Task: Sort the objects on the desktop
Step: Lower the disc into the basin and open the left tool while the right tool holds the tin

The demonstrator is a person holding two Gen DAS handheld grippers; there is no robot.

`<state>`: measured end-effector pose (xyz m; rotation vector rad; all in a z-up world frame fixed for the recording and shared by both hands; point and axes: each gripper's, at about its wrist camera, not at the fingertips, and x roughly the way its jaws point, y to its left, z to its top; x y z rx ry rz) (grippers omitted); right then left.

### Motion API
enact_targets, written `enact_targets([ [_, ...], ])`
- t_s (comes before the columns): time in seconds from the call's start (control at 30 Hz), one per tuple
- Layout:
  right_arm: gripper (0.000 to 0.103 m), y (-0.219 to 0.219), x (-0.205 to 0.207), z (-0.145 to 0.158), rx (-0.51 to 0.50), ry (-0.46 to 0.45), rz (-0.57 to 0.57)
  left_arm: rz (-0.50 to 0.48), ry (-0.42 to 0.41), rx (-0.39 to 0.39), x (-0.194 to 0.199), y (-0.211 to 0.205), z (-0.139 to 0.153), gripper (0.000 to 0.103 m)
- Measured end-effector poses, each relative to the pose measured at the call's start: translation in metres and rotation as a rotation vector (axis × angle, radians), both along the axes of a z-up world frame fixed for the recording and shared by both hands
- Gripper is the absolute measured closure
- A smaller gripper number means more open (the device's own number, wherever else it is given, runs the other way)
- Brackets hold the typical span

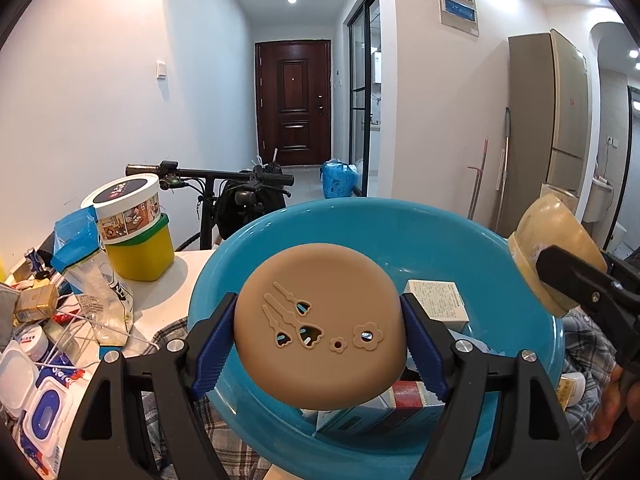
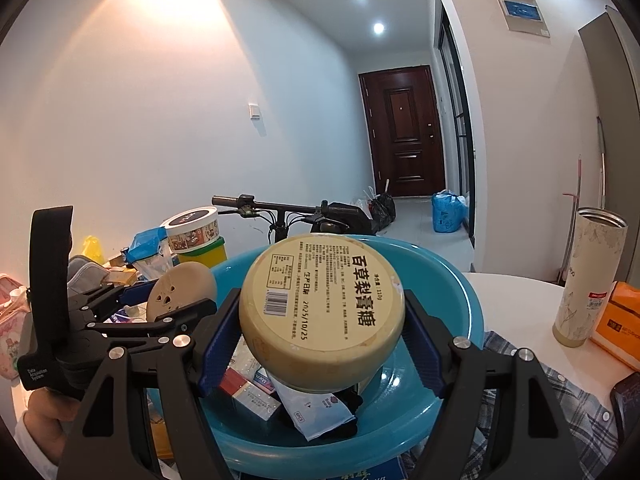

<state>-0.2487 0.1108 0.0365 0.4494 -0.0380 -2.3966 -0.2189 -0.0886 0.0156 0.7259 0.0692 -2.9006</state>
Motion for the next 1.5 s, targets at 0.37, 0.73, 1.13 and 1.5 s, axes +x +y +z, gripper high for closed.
enact_targets([
  [0.37,0.029,0.0015,-0.0003,-0.0003,0.006,-0.001,-0.005,0.004,0.000,-0.011,0.0005,0.0001,-0.0004,0.022],
  [0.73,0.029,-0.0016,0.0009,-0.0003,0.026,0.011,-0.011,0.015,0.005,0.013,0.0021,-0.0072,0.0024,0.022],
  [1.13,0.029,-0.0020,0.0026,0.0016,0.023,0.017,-0.015,0.021,-0.008,0.009,-0.0013,-0.0077,-0.0003,0.022],
  [1.5,0.029,-0.0055,0.0057,0.0018,0.028,0.021,-0.011,0.021,-0.017,-0.003,-0.0031,-0.0078,-0.0033,0.022],
])
